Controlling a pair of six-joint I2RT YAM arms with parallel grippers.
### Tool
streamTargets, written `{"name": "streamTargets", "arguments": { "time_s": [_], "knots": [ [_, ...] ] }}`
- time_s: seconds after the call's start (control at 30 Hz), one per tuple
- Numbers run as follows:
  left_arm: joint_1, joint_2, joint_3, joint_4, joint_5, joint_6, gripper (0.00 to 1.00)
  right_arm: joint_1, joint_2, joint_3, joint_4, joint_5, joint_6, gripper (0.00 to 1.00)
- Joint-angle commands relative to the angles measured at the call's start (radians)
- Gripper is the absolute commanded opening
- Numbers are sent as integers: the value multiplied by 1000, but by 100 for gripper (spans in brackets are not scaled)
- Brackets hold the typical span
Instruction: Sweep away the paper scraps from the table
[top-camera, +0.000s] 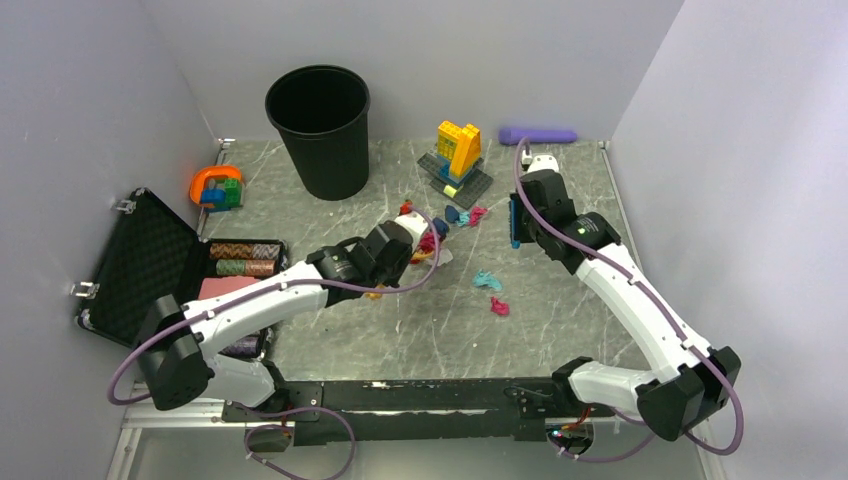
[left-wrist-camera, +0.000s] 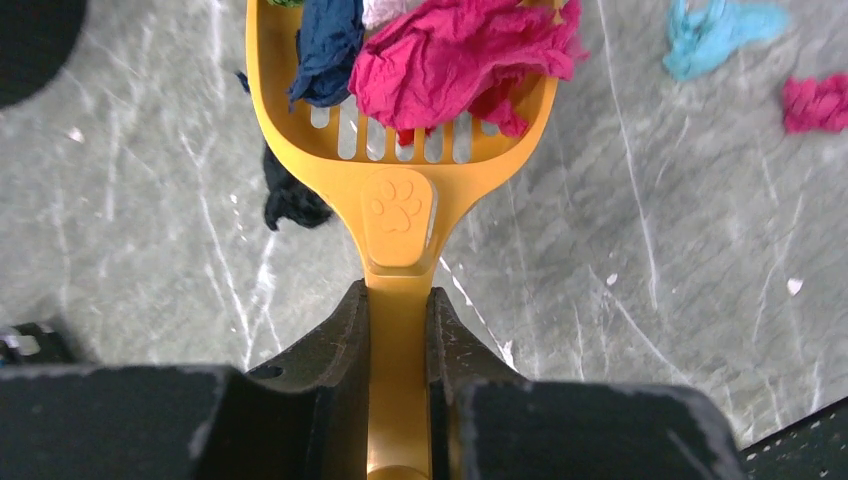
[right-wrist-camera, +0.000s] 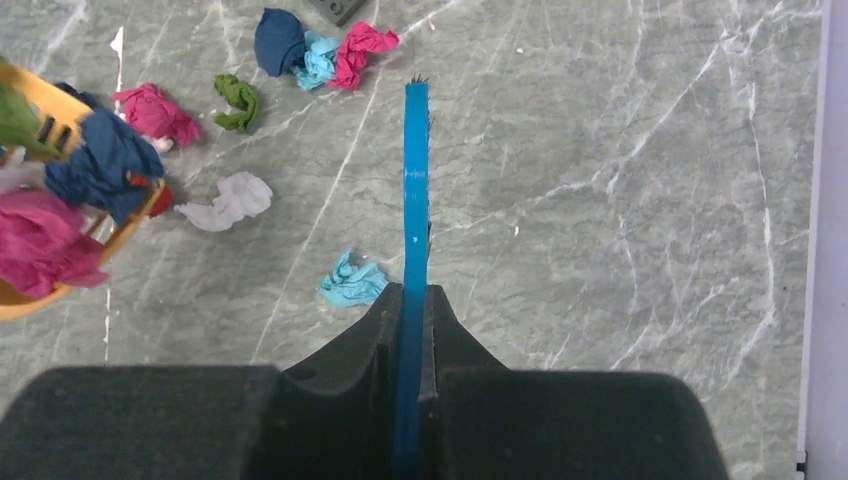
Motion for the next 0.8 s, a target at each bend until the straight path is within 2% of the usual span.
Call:
{"name": "streamTargets", "arguments": {
  "time_s": [0.0,0.3,0.77],
  "knots": [
    [-2,9,139,-68,-87,17,0,-5,-47,0,41,-1,8,0],
    [79,71,345,-170,-68,55,0,-6,-78,-15,42,-35,-11,0],
    [303,220,710,-301,61,125,0,-10,-68,25,30,-49,-36,0]
  ]
}}
